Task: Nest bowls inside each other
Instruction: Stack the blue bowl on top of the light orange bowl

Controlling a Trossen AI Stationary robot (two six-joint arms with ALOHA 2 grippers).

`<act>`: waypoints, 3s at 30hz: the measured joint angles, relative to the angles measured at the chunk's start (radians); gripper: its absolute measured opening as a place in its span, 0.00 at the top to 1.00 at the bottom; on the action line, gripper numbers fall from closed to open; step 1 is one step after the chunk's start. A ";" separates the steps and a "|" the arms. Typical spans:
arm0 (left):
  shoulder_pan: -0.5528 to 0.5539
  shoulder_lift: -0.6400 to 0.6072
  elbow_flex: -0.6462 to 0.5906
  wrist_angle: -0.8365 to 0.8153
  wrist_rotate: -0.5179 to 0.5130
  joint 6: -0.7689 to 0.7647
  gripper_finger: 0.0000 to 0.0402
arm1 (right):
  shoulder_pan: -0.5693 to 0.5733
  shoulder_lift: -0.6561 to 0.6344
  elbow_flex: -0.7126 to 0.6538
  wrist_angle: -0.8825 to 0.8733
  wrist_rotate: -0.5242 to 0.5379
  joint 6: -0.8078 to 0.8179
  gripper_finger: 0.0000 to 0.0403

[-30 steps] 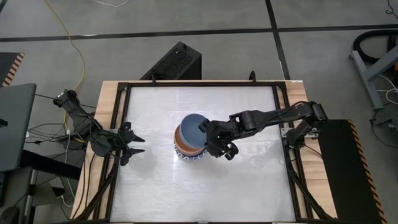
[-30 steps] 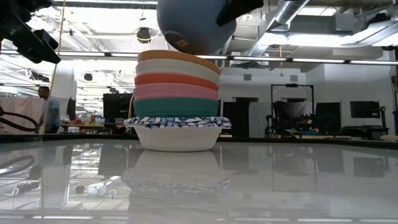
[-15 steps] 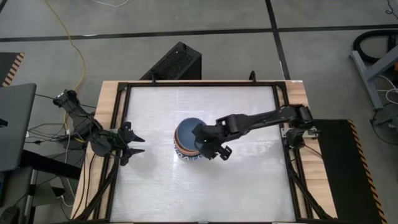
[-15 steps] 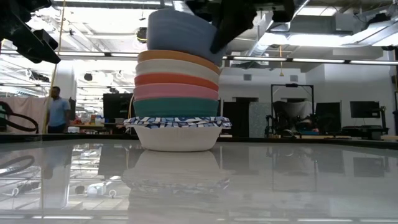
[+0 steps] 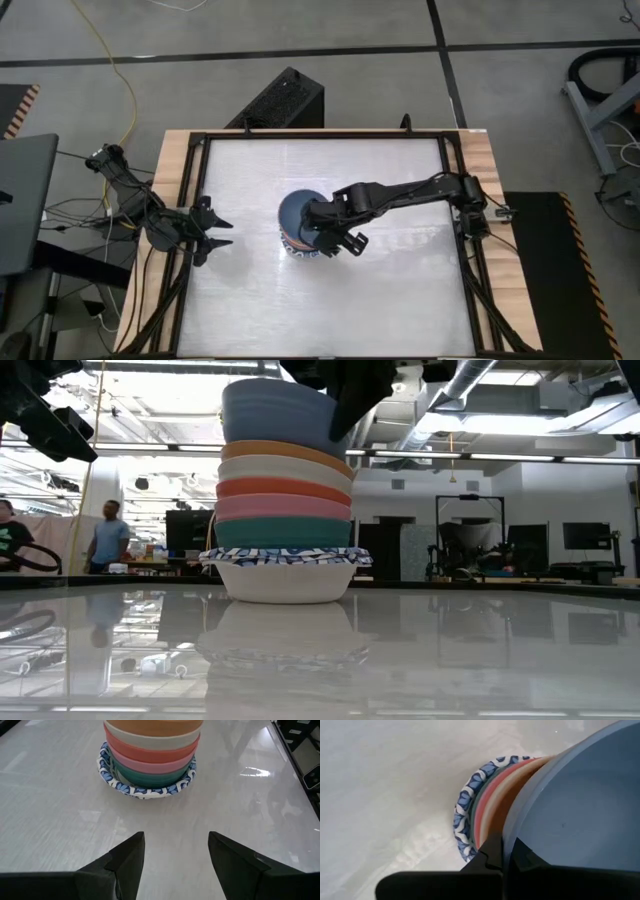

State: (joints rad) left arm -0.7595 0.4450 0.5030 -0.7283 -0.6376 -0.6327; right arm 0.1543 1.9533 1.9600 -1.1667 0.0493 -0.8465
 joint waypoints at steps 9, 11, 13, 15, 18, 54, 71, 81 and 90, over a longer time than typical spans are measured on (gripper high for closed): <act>0.000 0.000 0.000 0.000 0.000 0.000 0.48 | -0.002 0.000 0.001 -0.005 -0.028 -0.002 0.98; 0.000 0.000 0.000 0.000 0.000 0.000 0.48 | -0.006 0.000 0.001 -0.005 -0.029 0.000 0.98; 0.000 0.000 0.000 0.000 0.000 0.000 0.48 | -0.007 0.000 0.001 -0.005 -0.029 0.004 0.98; 0.000 0.000 0.000 0.000 0.000 0.000 0.48 | -0.010 0.000 0.001 -0.006 -0.030 0.008 0.98; 0.000 0.000 0.000 0.000 0.000 0.000 0.48 | -0.014 0.000 0.001 -0.007 -0.054 0.008 0.98; 0.000 0.000 0.000 0.000 0.000 0.000 0.48 | -0.046 0.071 0.001 -0.024 -0.076 0.047 0.95; 0.000 0.000 0.000 0.000 0.000 0.000 0.48 | -0.064 0.071 0.000 0.002 -0.044 0.222 0.76; 0.000 0.000 0.000 0.000 0.000 0.000 0.48 | -0.064 0.071 0.048 0.010 -0.045 0.270 0.63; 0.000 0.000 0.000 0.000 0.000 0.000 0.48 | -0.061 0.068 0.189 -0.003 -0.046 0.274 0.61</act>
State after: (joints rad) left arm -0.7594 0.4454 0.5030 -0.7280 -0.6376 -0.6324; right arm 0.0934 2.0216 2.1489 -1.1697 0.0032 -0.5724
